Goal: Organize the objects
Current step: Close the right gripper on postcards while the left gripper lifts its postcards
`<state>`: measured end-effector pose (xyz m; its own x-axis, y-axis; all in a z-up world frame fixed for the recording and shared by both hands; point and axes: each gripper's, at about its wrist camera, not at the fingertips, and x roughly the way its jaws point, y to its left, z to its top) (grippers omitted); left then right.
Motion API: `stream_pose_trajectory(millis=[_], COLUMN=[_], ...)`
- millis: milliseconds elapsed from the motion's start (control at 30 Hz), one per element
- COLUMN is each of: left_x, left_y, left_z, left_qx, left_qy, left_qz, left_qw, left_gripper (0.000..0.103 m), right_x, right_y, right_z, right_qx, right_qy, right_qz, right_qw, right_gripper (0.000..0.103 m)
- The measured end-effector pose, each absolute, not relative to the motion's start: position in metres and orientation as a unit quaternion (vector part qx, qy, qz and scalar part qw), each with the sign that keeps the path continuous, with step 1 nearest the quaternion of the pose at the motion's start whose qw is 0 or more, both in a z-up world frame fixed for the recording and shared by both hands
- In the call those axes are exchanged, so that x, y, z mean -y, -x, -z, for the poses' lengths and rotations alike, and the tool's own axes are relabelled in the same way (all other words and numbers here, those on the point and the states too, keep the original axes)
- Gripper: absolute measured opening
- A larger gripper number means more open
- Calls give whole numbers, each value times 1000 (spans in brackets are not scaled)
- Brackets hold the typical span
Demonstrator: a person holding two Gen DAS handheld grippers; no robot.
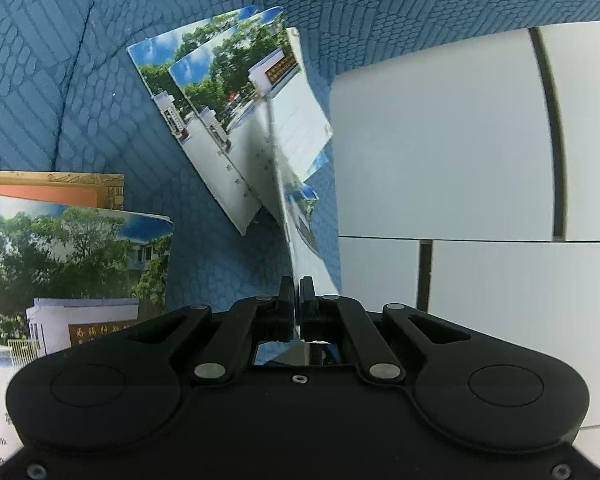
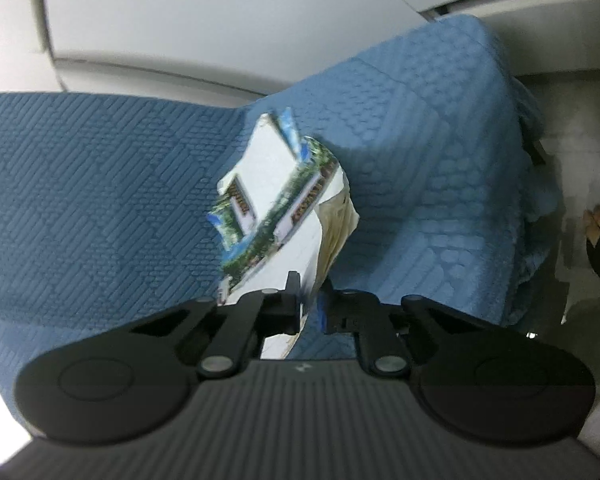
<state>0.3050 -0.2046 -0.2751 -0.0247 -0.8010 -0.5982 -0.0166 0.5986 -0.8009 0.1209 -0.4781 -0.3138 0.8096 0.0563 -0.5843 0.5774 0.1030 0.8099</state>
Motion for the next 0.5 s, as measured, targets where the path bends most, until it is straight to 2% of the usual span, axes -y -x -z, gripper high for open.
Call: stream_pose_trajectory(millis=[500], left_x=[158], left_y=[-267], left_z=[208], left_qx=[-577], left_qy=[349], left_qz=[326], left_qw=[662], left_gripper=[5], right_x=[459], right_y=[-127], right_z=[227], right_qx=[-295], right_qy=[-569], right_qz=[101], right_qw=[761], right_gripper=[10])
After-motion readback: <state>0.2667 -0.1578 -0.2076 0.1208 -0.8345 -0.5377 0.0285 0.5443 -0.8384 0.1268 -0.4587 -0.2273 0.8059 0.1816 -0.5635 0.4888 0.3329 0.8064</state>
